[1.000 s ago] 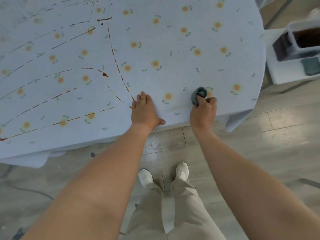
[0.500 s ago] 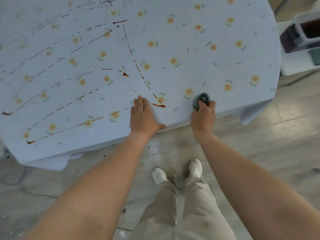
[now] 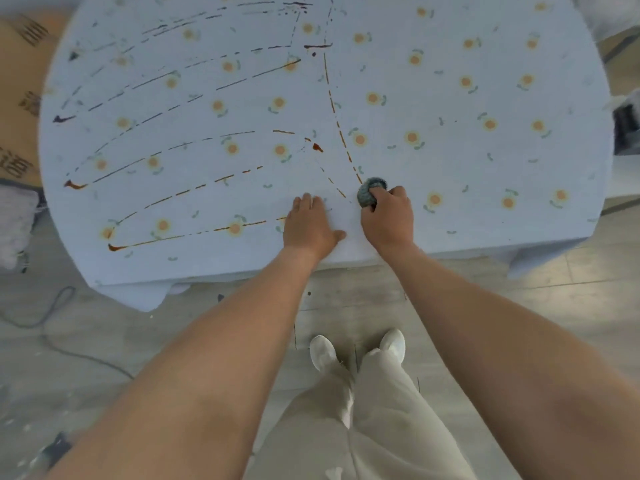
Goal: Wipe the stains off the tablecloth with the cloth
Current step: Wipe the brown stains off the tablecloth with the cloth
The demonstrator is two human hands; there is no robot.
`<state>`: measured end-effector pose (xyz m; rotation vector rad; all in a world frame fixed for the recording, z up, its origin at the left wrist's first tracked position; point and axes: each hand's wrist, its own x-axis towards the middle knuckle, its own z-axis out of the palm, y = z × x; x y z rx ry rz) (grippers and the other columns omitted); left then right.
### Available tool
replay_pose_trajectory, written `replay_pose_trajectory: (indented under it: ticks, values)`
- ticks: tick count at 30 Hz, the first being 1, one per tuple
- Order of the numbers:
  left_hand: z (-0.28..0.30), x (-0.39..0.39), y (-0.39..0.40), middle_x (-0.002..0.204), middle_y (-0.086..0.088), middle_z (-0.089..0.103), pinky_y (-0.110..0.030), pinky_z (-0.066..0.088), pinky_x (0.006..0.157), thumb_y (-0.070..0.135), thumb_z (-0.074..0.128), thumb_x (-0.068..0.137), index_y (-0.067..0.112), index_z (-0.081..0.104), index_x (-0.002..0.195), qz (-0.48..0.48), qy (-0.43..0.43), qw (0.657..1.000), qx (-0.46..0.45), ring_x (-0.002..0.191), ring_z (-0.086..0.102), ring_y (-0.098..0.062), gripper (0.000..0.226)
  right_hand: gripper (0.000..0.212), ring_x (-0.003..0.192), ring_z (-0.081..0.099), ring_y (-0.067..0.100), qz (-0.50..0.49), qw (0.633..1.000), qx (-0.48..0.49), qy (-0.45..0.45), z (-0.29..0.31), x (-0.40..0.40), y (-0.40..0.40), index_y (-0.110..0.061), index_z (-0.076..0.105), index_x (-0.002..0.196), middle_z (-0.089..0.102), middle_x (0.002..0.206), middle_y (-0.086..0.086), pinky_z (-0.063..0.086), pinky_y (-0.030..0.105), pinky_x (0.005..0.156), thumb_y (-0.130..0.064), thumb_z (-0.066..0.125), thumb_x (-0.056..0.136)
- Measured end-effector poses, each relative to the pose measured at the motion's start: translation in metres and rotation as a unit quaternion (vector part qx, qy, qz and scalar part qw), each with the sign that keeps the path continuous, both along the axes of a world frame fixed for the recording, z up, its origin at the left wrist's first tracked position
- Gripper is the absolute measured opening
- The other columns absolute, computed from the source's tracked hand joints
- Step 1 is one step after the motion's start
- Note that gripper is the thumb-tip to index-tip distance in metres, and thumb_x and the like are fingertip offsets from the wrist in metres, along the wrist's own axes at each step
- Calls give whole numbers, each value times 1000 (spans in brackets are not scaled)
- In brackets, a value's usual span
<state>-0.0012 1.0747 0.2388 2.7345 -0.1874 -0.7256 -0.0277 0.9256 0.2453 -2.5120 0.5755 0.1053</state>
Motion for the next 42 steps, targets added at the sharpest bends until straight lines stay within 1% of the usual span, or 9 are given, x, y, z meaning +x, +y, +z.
replay_pose_trajectory:
  ticks: [5,9,12,17,24,31,35,40,42]
  values:
    - [10,19,36,165,-15,10,-43,16,123,51,62,92,5,17,156,48,-9,999,12,153,5,-30,90,47,109,48,33,68,998,4,-14,15,39,25,-12,54,135,45,119,13,44,36,92,-15,49,88]
    - [15,50,50,165,-15,11,-43,17,122,49,63,92,5,21,155,91,-30,995,3,153,5,-30,87,47,110,46,31,94,995,22,-20,21,80,48,-13,54,135,45,119,11,43,36,92,-15,47,88]
    - [16,76,58,164,-16,12,-43,15,123,48,62,92,6,24,154,110,-51,992,23,153,1,-31,84,46,114,45,29,106,993,41,-17,25,111,61,-16,51,134,45,123,10,43,37,93,-15,48,88]
    - [19,135,59,164,-15,13,-43,14,123,47,61,93,7,25,154,140,-40,988,49,153,1,-32,81,45,114,47,30,132,989,66,-8,23,181,60,-14,52,133,46,124,11,43,38,98,-14,48,89]
    - [30,217,48,164,-16,12,-43,11,124,45,61,93,7,24,154,135,-40,989,49,153,3,-32,81,44,105,51,30,166,985,38,-22,25,258,40,-18,51,131,46,122,10,43,34,83,-13,47,88]
    - [27,322,30,165,-14,11,-43,14,124,44,65,90,9,23,155,111,-27,993,29,153,1,-30,85,44,113,49,33,144,989,13,-19,18,360,28,-12,51,135,43,128,12,45,38,93,-16,49,91]
    - [20,387,21,166,-14,8,-43,15,124,44,67,90,10,21,156,84,-22,996,14,153,0,-30,88,42,112,50,31,119,992,5,-31,11,418,27,-10,54,133,45,126,11,46,38,95,-15,50,91]
    - [8,469,11,165,-15,8,-46,13,123,50,70,85,12,19,156,56,-21,998,26,153,0,-32,96,40,106,53,31,59,998,-5,-31,1,501,9,-8,55,130,45,125,11,48,37,90,-15,48,92]
    - [3,495,7,166,-15,2,-47,9,124,53,72,82,14,15,158,49,-12,998,37,153,-5,-33,102,39,105,54,30,35,999,-13,-27,-6,530,-4,-8,54,131,45,125,11,46,34,88,-14,47,93]
